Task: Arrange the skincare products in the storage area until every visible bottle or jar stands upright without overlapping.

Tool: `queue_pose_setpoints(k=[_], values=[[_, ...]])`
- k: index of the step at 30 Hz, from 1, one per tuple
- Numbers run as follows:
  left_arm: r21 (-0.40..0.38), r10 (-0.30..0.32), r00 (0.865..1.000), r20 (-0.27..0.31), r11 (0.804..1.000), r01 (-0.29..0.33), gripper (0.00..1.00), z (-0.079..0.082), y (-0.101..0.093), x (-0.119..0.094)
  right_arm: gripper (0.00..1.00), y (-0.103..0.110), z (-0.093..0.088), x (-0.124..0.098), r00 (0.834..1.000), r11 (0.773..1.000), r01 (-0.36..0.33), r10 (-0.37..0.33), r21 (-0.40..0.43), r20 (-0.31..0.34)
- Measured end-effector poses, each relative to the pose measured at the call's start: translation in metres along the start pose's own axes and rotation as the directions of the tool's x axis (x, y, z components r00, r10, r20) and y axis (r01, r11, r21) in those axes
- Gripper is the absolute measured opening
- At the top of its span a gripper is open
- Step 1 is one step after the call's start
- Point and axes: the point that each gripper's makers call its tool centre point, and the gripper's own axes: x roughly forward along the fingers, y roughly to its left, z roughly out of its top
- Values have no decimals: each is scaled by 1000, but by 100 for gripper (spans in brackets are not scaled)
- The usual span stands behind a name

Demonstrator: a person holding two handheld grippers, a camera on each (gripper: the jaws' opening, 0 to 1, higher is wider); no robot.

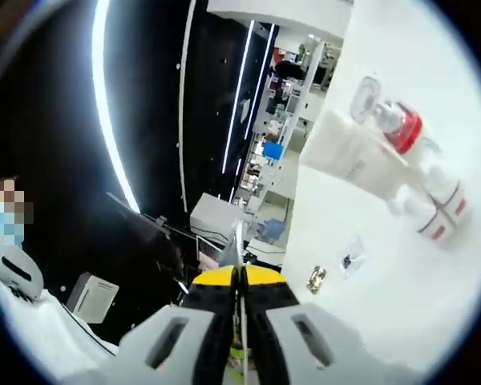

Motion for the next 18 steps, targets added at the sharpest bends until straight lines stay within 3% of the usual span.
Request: queue_pose_setpoints(k=[4, 10, 12, 13, 15, 18], values=[[-41, 1, 998, 70, 999, 2, 0, 17, 6, -2, 3, -4, -3, -3, 1000, 1000, 4, -4, 3, -7], [-57, 12, 999, 38, 998, -10, 0, 12, 14, 2, 3, -17, -9, -7, 999, 999, 45, -45, 17, -5], [-69, 10, 999, 34, 998, -7, 0, 10, 16, 4, 4, -22, -9, -8, 998, 998, 63, -63, -12, -7], [-77, 9, 999, 35, 997, -6, 0, 9, 18, 6, 6, -25, -8, -8, 997, 994, 76, -77, -78, -4], [-84, 10, 999, 34, 996, -7, 0, 8, 21, 8, 15, -26, -6, -8, 996, 982, 89, -88, -169, 11], [-83, 45, 999, 22, 996, -43, 0, 4, 30, 8, 42, -29, -3, -6, 995, 964, 102, -99, -246, 26]])
